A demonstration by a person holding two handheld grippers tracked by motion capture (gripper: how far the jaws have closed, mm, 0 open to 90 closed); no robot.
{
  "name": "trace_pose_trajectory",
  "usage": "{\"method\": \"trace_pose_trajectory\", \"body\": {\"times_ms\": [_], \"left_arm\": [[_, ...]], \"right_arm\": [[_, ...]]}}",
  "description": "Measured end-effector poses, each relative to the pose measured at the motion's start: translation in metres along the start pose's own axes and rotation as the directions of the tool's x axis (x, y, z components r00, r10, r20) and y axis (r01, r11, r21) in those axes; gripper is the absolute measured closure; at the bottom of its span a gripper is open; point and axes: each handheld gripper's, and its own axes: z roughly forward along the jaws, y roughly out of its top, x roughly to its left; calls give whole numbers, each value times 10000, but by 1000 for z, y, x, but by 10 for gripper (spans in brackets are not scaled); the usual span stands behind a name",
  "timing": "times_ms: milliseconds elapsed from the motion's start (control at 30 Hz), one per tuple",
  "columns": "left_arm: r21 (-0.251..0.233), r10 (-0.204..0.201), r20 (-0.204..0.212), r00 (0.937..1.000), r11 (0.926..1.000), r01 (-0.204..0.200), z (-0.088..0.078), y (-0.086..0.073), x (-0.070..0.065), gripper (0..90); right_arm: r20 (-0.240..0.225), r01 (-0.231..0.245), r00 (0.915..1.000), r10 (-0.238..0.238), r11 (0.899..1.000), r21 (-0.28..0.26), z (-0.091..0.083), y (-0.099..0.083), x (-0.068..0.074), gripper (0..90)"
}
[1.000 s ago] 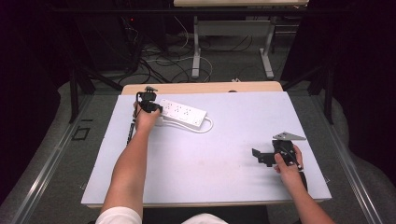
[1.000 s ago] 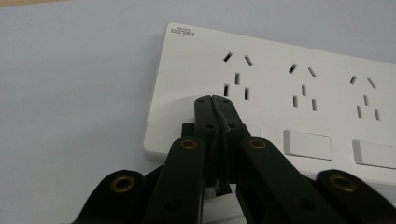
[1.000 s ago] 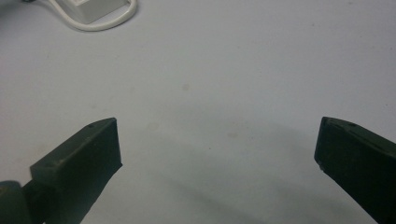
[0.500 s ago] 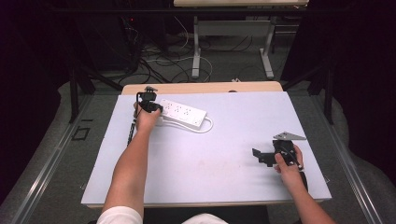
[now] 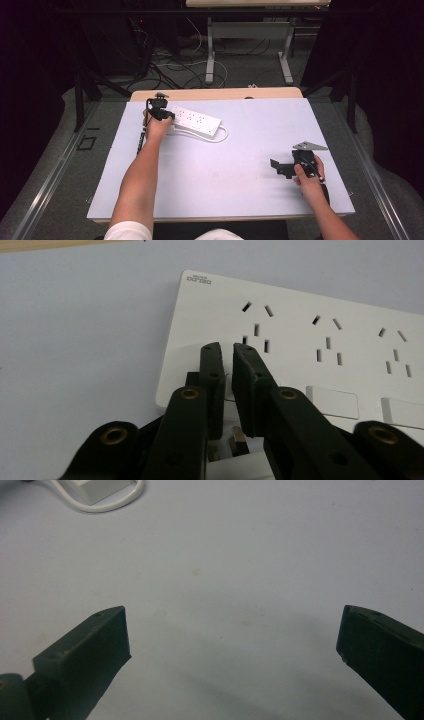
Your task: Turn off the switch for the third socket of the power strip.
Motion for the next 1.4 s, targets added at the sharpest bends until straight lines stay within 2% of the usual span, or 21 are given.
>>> {"method": "trace_pose_trajectory", "body": {"times_ms": [167, 200, 233, 267, 367, 667, 767, 967, 1200, 1300, 1400], "left_arm": [[-226, 183, -164, 9997, 9996, -186, 0, 0, 0, 749], [-253, 115, -235, 9997, 9996, -121, -1, 0, -1, 734], [-292, 245, -188, 9995, 9993, -251, -1, 1, 0, 691], [-360, 210, -131, 9997, 9991, -214, -1, 1, 0, 691], [-589, 206, -178, 9996, 9980, -216, -3, 1, -1, 596], [-850, 352, -438, 9984, 9956, -388, -4, 3, -2, 479], [-989, 524, -551, 9971, 9934, -576, -5, 4, -2, 453], [-1100, 582, -594, 9965, 9918, -645, -11, 6, -1, 431], [-1348, 395, -468, 9981, 9898, -455, -16, 7, -1, 409], [-1445, 489, -410, 9980, 9880, -544, -18, 7, -1, 399], [-1476, 395, -347, 9986, 9881, -442, -21, 8, -2, 389]], "right_arm": [[2, -15, 10000, 15, 10000, 5, 0, 0, 0, 1], [-8, -22, 10000, 22, 10000, 12, 0, 0, 0, 1], [-33, 23, 10000, -23, 10000, 15, 0, 0, 0, 2], [-33, 23, 10000, -23, 10000, 15, 0, 0, 0, 2], [-42, 21, 10000, -21, 10000, 18, 0, 0, 0, 2], [-58, 2, 10000, -2, 10000, 29, 0, 0, 0, 2], [-69, -6, 10000, 6, 10000, 22, 0, 0, 0, 2], [-36, 38, 10000, -38, 10000, 2, 0, 0, 0, 2], [-57, 55, 10000, -55, 10000, 9, 0, 0, 0, 2], [-47, 95, 9999, -95, 10000, 16, 1, 0, 0, 3], [-43, 87, 10000, -87, 10000, 19, 1, 0, 0, 3]]}}
